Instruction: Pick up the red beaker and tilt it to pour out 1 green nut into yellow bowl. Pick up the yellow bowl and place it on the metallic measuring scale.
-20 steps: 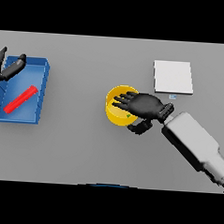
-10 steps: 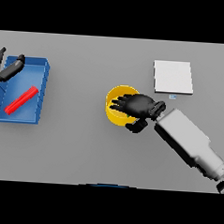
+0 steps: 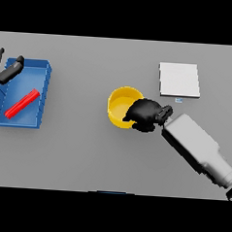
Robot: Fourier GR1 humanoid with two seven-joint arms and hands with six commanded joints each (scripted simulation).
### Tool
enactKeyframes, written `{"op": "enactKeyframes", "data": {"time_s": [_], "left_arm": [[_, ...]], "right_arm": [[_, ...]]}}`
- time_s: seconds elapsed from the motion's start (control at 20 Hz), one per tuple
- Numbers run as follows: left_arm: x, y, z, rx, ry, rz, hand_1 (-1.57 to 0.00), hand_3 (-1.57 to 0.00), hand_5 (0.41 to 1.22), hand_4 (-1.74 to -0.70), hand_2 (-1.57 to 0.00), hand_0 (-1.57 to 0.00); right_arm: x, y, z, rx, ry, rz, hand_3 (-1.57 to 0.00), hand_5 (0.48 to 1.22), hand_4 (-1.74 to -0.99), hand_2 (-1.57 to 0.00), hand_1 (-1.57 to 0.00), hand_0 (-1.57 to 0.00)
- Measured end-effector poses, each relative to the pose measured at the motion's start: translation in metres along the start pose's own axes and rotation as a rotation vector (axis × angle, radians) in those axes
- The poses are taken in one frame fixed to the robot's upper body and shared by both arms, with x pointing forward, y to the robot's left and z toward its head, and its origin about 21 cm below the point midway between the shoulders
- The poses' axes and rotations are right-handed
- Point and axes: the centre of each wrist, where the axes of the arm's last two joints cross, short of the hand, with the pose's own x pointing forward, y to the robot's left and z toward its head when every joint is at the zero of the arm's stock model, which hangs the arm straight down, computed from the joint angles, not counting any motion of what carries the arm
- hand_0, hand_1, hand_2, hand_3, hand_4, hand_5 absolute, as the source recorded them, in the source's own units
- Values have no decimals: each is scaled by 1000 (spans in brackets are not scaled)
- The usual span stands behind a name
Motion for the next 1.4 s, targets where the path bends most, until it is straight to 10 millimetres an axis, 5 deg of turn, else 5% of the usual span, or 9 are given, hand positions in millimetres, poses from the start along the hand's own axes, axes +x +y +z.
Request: {"op": "enactKeyframes", "data": {"time_s": [0.45, 0.85, 1.1, 1.4], "left_arm": [[-2, -3, -1, -14, 15, -12, 1, 1, 696, -717, 1, 1], [2, -2, -3, -16, 18, -31, 1, 1, 686, -714, 1, 1], [8, 2, -1, -8, 7, -21, 1, 1, 694, -721, 1, 1], [3, -3, 2, -7, 13, -12, 1, 1, 717, -729, 1, 1]], "right_arm": [[-4, -5, 4, -45, 10, -13, -1340, 1213, -1730, -1331, -1540, -1542], [-20, -43, 53, -134, 101, -28, -1180, 1220, -1739, -1455, -1566, -1566], [-22, -49, 56, -166, 155, -25, -1157, 1220, -1740, -1526, -1569, -1563], [-60, -54, 72, -227, 268, -33, -1151, 1221, -1741, -1534, -1571, -1569]]}}
